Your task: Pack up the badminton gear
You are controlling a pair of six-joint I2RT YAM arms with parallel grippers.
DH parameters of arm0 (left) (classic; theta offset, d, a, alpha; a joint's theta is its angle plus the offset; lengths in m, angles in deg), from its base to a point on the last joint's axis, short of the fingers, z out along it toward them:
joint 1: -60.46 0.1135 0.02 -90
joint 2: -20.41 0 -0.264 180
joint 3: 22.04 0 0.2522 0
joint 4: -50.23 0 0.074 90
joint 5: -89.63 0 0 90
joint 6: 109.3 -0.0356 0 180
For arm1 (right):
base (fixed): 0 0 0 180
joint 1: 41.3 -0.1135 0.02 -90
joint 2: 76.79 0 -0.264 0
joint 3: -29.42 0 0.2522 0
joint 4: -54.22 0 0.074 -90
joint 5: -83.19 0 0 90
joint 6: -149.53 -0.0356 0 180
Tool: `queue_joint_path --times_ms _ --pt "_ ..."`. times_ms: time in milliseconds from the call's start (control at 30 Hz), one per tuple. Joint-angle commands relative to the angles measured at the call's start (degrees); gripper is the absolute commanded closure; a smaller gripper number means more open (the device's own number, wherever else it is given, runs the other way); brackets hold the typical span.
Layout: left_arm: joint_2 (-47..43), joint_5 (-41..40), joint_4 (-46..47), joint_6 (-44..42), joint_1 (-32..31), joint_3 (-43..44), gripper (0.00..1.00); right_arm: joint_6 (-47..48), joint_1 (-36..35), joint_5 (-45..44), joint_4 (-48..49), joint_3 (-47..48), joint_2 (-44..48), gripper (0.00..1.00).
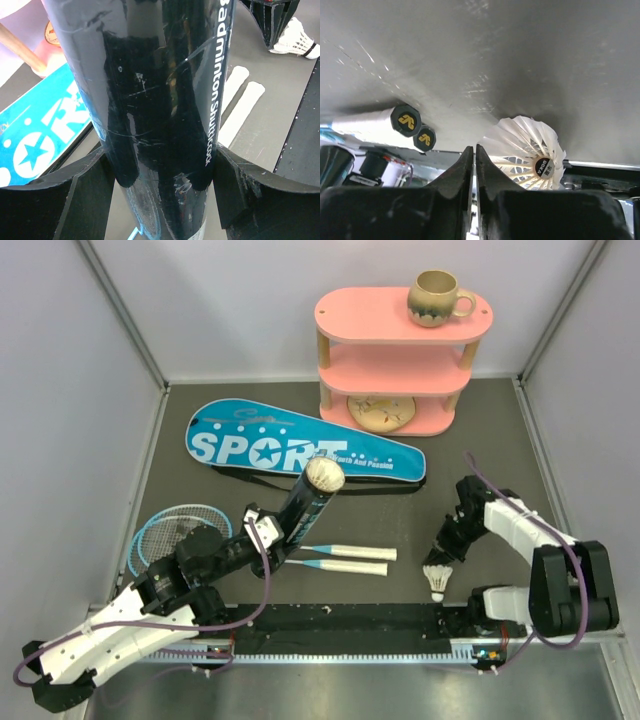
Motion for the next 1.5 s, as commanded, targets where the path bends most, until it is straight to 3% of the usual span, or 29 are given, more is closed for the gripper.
queue_joint_path --times_ms 0,233,400,467,500,633,700,733,833,1033,1433,1467 --pt "-0.16 0.54 5.51 -0.06 -0.02 2.46 1.0 1.69 -2.17 3.66 3.02 3.19 -2.96 1.0" --pt "-0.69 -0.07 5.59 0.12 -0.02 2.19 1.0 4.32 -2.53 3.93 2.84 11.81 2.39 1.0" --pt "0.19 -0.07 5.59 0.03 -0.02 2.28 1.0 5.82 -2.53 -2.9 -0.31 16.64 4.51 1.0" --pt "0.19 -0.07 5.59 0.12 -0.02 2.28 1.0 7.75 -2.53 -10.79 -4.34 17.7 4.77 0.7" --pt "0.19 -0.07 5.59 0.21 -0.02 2.28 1.0 9.58 -2.44 -12.23 -5.41 18.14 4.6 0.47" --pt "-0.07 0.45 5.42 -0.14 -0.02 2.54 1.0 23.46 -3.49 -9.78 -11.3 21.57 1.36 0.38" --pt "-0.16 0.72 5.42 0.03 -0.02 2.54 1.0 24.54 -5.85 -6.2 -10.62 20.52 0.82 0.36" --pt "-0.25 0.98 5.42 -0.06 -0.02 2.63 1.0 24.54 -9.52 -4.61 -9.91 19.73 0.12 0.36" --pt "-0.42 1.59 5.5 0.12 -0.02 2.63 1.0 20.77 -15.07 -12.39 -10.69 18.32 -5.48 0.39" --pt "-1.91 2.82 5.68 0.82 -0.02 2.54 1.0 15.58 -20.97 -19.42 -13.32 16.56 -11.66 0.44" --pt "-3.15 3.53 6.12 0.91 -0.02 2.37 1.0 14.88 -25.55 -21.12 -13.33 17.0 -20.01 0.6" --pt "-3.06 3.53 6.03 0.91 -0.02 2.46 1.0 14.96 -25.82 -20.94 -12.81 17.09 -20.53 0.66"
